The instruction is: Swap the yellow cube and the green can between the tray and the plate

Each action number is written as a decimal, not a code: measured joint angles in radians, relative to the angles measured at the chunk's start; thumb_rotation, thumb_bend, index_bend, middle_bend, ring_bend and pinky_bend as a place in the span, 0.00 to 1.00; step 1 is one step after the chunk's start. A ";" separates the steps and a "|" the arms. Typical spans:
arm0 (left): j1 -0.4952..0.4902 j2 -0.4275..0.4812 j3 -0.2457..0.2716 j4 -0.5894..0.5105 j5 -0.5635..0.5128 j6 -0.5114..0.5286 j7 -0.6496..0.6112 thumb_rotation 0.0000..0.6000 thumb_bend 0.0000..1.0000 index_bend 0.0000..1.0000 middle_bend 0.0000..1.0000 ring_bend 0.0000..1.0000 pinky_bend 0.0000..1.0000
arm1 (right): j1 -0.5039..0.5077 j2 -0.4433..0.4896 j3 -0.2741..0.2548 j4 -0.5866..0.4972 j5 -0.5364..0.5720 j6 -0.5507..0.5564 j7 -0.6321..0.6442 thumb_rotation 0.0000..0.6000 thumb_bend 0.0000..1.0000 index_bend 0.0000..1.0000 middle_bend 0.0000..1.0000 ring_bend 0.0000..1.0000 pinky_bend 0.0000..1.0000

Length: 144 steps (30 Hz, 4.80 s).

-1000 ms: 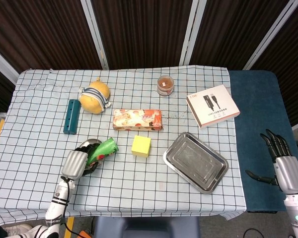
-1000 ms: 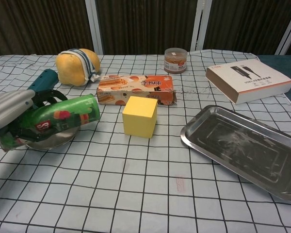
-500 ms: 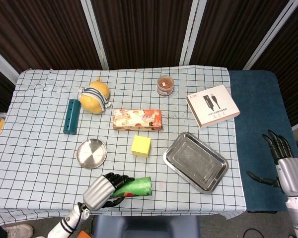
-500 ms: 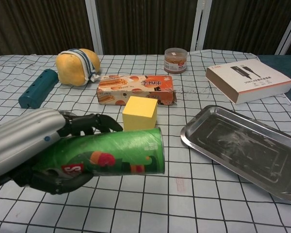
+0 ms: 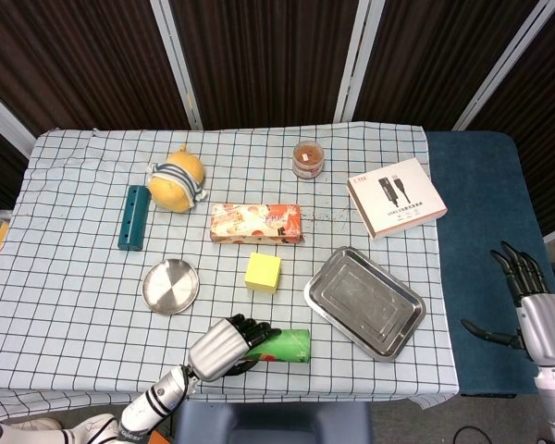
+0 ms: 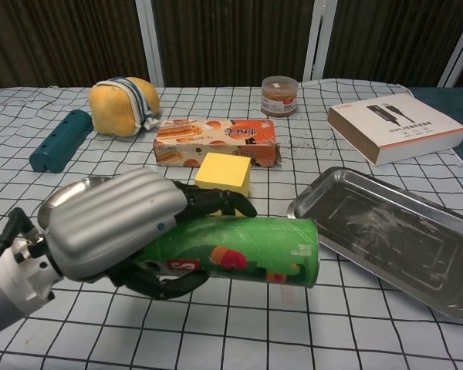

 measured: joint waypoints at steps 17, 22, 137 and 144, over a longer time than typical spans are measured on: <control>-0.085 -0.137 -0.051 0.170 -0.037 -0.069 0.037 1.00 0.52 0.33 0.35 0.42 0.60 | -0.003 0.011 -0.005 0.006 -0.016 0.004 0.029 1.00 0.13 0.03 0.00 0.00 0.00; -0.091 -0.128 -0.045 0.172 -0.050 -0.084 0.066 1.00 0.45 0.13 0.14 0.21 0.45 | -0.003 0.013 -0.006 0.005 -0.018 0.004 0.032 1.00 0.13 0.04 0.00 0.00 0.00; -0.283 0.284 -0.120 -0.074 -0.645 -0.242 0.390 1.00 0.50 0.18 0.35 0.48 0.71 | 0.040 0.032 -0.077 0.014 -0.099 -0.045 0.069 1.00 0.13 0.12 0.00 0.00 0.00; -0.237 0.292 -0.073 -0.010 -0.644 -0.246 0.345 1.00 0.50 0.18 0.34 0.48 0.71 | 0.039 0.032 -0.076 0.011 -0.097 -0.043 0.069 1.00 0.13 0.12 0.00 0.00 0.00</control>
